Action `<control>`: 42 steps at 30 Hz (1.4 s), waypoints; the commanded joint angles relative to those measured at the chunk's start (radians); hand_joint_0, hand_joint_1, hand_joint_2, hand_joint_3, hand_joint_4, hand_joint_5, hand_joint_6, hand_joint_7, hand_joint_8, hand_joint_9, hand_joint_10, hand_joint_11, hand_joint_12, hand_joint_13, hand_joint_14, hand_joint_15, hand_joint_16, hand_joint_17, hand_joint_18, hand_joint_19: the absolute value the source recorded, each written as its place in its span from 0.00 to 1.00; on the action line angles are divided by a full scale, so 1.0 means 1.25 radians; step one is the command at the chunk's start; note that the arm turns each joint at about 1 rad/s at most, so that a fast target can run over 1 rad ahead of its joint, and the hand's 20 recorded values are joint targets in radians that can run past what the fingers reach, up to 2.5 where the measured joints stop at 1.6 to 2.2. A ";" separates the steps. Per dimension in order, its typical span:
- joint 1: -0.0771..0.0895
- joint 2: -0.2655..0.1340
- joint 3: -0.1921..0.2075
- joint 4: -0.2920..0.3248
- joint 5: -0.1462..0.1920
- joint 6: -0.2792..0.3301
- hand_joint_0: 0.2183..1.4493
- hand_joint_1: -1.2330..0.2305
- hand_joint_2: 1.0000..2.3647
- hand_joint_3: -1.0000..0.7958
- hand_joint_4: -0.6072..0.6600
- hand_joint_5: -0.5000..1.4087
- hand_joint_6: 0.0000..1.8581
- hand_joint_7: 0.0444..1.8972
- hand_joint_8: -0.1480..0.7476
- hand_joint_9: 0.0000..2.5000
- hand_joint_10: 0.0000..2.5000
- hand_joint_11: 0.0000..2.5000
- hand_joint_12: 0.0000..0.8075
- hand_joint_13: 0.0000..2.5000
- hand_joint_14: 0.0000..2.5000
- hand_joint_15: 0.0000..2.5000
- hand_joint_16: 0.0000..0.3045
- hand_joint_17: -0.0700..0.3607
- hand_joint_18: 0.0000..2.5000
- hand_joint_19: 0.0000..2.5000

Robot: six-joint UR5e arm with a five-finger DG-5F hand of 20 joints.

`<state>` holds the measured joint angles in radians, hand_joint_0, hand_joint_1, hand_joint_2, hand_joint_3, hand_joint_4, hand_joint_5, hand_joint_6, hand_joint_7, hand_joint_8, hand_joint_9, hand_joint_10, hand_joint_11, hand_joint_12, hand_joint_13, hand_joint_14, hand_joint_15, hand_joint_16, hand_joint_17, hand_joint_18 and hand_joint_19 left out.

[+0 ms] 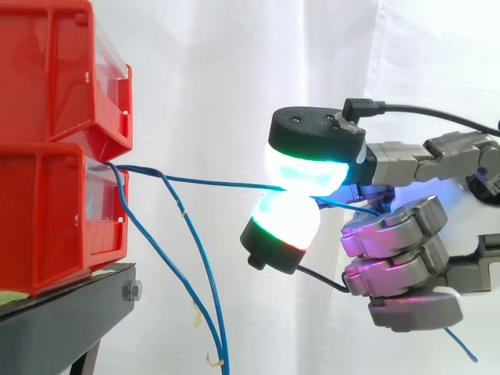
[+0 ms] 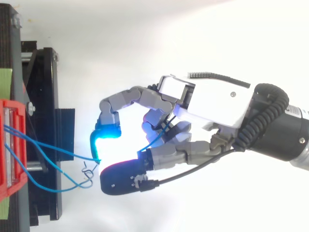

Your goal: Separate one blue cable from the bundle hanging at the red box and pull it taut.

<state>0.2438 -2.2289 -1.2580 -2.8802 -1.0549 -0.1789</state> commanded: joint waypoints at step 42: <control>0.004 0.000 0.000 0.000 0.001 -0.030 0.51 0.30 0.02 0.48 0.32 0.16 0.49 0.87 0.47 0.41 1.00 0.74 0.43 0.35 1.00 0.68 0.12 0.36 0.48 0.41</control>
<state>0.2475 -2.2284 -1.2579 -2.8811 -1.0538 -0.2163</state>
